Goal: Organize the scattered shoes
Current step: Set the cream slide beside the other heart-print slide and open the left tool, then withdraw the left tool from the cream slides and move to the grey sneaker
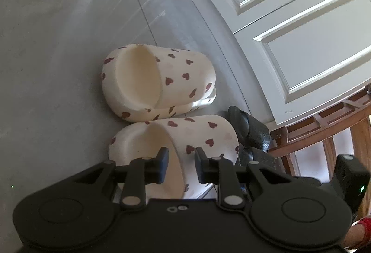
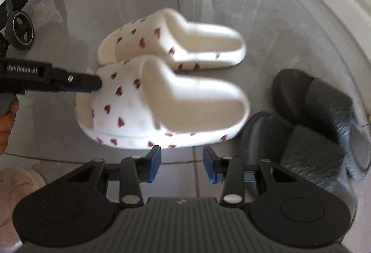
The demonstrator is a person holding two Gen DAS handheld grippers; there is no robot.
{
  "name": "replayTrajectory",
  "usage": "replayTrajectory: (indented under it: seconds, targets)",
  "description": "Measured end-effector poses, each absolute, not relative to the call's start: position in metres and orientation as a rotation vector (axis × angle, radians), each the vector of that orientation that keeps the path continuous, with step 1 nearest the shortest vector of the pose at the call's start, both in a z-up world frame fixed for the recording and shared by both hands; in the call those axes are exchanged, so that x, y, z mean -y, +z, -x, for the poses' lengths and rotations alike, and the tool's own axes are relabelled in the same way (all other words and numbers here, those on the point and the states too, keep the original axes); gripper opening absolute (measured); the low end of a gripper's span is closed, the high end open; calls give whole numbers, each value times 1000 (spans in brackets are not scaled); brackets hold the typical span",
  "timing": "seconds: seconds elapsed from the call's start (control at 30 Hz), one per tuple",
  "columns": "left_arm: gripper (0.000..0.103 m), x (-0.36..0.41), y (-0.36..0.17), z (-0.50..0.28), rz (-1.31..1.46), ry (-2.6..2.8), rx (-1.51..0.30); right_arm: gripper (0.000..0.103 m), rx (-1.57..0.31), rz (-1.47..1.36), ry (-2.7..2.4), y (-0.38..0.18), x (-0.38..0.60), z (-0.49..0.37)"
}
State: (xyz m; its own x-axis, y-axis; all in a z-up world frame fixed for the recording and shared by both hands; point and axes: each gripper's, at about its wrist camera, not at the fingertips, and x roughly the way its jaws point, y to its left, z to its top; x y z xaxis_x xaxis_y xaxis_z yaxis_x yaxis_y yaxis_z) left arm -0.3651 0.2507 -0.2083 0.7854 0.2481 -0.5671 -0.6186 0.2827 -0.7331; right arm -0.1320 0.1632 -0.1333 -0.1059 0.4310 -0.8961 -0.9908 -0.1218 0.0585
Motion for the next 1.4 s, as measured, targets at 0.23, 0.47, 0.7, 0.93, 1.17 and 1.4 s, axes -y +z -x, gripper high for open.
replayTrajectory:
  seconds: [0.23, 0.47, 0.7, 0.93, 1.17, 1.4]
  targets:
    - [24, -262, -211, 359, 1127, 598, -364, 44, -879, 927, 1554, -142, -173, 153]
    - [26, -287, -211, 358, 1115, 632, -345, 45, -883, 874, 1525, -145, -202, 158]
    - [27, -344, -204, 332, 1030, 658, -354, 46, -835, 799, 1467, -144, -245, 153]
    - [57, -352, -195, 328, 1069, 779, -364, 46, -796, 688, 1403, -120, -271, 133]
    - [61, -286, -159, 320, 871, 660, -337, 46, -761, 819, 1414, -91, -199, 109]
    - [61, -214, -151, 207, 597, 134, -547, 46, -815, 751, 1071, -78, -117, 10]
